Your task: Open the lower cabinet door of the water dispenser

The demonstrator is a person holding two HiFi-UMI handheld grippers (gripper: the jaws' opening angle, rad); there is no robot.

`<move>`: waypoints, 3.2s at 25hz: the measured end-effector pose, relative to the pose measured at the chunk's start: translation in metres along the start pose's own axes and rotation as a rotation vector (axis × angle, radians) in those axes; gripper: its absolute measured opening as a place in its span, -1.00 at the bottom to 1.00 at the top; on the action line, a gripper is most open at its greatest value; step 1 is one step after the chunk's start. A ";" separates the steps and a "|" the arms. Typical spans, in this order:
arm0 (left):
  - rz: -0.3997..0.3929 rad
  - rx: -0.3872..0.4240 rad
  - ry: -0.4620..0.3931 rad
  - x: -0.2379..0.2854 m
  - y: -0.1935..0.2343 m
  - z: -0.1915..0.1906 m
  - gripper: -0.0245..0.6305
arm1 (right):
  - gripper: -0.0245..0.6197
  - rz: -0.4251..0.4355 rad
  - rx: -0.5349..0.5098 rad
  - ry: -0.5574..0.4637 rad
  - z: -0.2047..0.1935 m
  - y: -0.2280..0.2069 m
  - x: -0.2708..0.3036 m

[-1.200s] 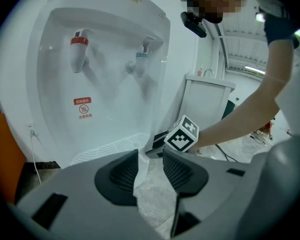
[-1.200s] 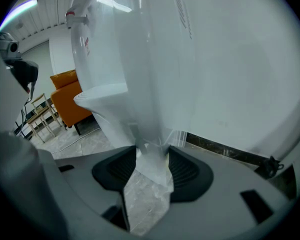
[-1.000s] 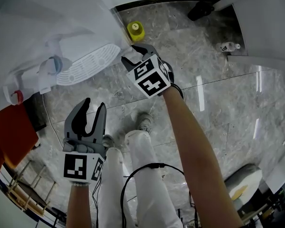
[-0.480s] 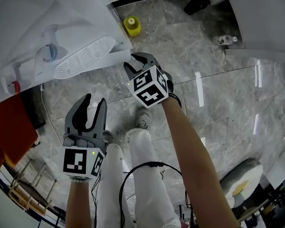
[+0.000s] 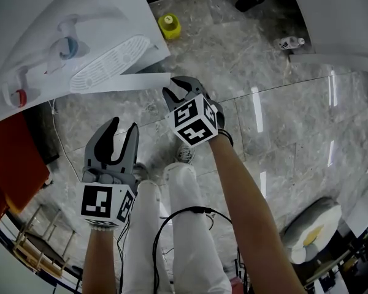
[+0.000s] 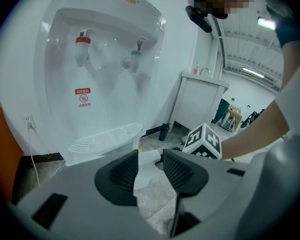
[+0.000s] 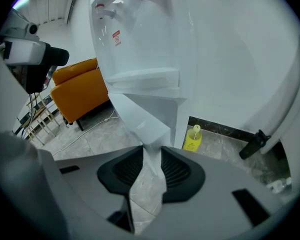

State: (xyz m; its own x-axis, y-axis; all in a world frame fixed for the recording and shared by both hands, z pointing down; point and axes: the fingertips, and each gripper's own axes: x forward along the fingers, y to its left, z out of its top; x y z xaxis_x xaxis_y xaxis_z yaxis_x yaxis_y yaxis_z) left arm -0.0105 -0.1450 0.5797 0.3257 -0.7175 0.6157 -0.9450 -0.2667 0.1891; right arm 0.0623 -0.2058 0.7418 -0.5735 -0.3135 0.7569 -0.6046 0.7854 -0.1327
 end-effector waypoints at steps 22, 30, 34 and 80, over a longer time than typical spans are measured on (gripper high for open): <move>-0.100 0.107 0.088 0.007 -0.016 -0.021 -0.30 | -0.91 -0.024 0.122 0.006 -0.027 0.026 -0.048; -0.122 0.165 0.116 0.041 -0.032 -0.022 -0.28 | -0.91 -0.076 0.159 -0.034 -0.025 0.004 -0.084; -0.113 0.172 0.139 0.061 -0.042 -0.027 -0.27 | -0.91 -0.091 0.170 -0.045 -0.026 -0.007 -0.096; 0.123 -0.068 0.311 0.077 -0.023 -0.102 -0.53 | -0.91 -0.120 0.168 -0.022 -0.037 -0.011 -0.113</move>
State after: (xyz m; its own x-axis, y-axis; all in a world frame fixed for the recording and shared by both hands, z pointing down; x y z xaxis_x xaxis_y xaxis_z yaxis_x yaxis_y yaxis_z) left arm 0.0337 -0.1282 0.7005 0.1947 -0.5087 0.8387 -0.9799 -0.1395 0.1428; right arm 0.1538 -0.1595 0.6815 -0.5023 -0.4129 0.7597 -0.7521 0.6421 -0.1483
